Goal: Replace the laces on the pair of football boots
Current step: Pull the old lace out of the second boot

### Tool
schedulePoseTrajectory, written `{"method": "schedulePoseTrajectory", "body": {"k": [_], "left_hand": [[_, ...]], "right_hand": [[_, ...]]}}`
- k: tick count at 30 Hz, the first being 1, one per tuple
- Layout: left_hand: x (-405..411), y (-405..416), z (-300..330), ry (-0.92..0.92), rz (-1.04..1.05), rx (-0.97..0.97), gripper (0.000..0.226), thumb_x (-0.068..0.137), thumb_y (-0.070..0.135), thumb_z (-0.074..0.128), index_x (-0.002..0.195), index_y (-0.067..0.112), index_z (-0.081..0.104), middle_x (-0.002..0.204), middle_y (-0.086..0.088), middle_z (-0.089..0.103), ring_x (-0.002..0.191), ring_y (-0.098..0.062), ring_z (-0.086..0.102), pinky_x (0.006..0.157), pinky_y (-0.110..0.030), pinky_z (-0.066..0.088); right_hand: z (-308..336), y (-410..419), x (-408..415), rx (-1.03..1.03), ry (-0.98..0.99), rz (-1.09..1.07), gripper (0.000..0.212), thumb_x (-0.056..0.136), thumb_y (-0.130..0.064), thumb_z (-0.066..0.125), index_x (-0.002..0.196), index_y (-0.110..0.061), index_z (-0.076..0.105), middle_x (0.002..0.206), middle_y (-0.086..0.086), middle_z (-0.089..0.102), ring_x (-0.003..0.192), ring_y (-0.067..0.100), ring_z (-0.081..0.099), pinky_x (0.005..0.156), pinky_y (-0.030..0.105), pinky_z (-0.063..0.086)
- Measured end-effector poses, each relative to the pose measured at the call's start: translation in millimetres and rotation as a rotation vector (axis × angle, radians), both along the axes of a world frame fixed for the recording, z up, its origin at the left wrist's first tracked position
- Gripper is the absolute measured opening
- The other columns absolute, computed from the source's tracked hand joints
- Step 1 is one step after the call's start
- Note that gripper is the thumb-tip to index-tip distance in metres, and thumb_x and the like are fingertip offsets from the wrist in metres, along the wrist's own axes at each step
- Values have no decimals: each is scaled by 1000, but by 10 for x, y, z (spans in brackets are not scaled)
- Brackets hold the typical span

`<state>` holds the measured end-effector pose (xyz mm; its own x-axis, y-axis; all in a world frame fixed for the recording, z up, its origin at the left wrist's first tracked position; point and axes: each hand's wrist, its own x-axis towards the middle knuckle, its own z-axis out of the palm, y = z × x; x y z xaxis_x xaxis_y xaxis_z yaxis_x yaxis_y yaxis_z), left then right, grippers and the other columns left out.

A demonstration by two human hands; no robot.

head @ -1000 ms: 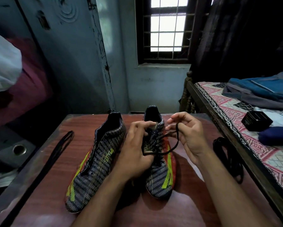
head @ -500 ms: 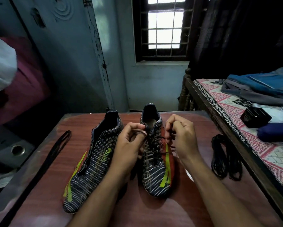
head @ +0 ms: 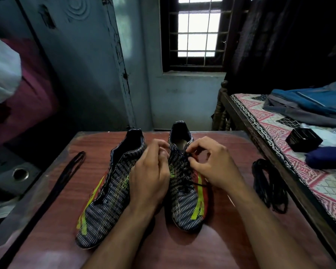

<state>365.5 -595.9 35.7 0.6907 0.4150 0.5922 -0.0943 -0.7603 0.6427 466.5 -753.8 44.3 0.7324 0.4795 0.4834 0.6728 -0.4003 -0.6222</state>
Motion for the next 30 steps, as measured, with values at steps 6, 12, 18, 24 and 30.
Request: {"method": "schedulePoseTrajectory", "body": {"k": [6,12,18,24,30], "left_hand": [[95,22,-91,52,-115,147,15,91,18,72,104,22,66,103,11,61,97,-12,59,83,-36,54],[96,0,-138,40,-136,105,22,92,36,71,111,26,68,109,13,64,99,-11,65,82,-41,58],[94,-47,-131,67,-98,137,24,89,43,64,110,32,66,108,17,61,96,-10,64,75,-42,58],[69,-89,-114,116,-50,154,25,89,39,73,113,34,68,110,18,59,94,-11,64,69,-41,58],[59,-82,-78,123,-5,235,12,92,42,66,102,36,66,107,18,55,88,-7,61,57,-30,50]], "right_hand": [[-14,29,-10,-23,-51,89,24,84,-12,79,101,-29,77,100,-16,65,98,-1,61,81,8,42],[-73,58,28,-51,-104,59,11,87,-11,77,94,-19,74,95,-11,63,92,5,60,80,13,43],[-61,89,-41,-184,-126,78,7,91,-30,55,94,-23,57,92,-15,45,92,5,43,78,8,33],[-14,125,-104,-196,-43,67,18,90,-21,63,79,-20,49,82,-12,43,82,3,40,71,10,32],[-4,84,-102,-14,10,76,9,82,-22,67,86,-26,61,87,-12,59,84,6,58,70,20,46]]}}
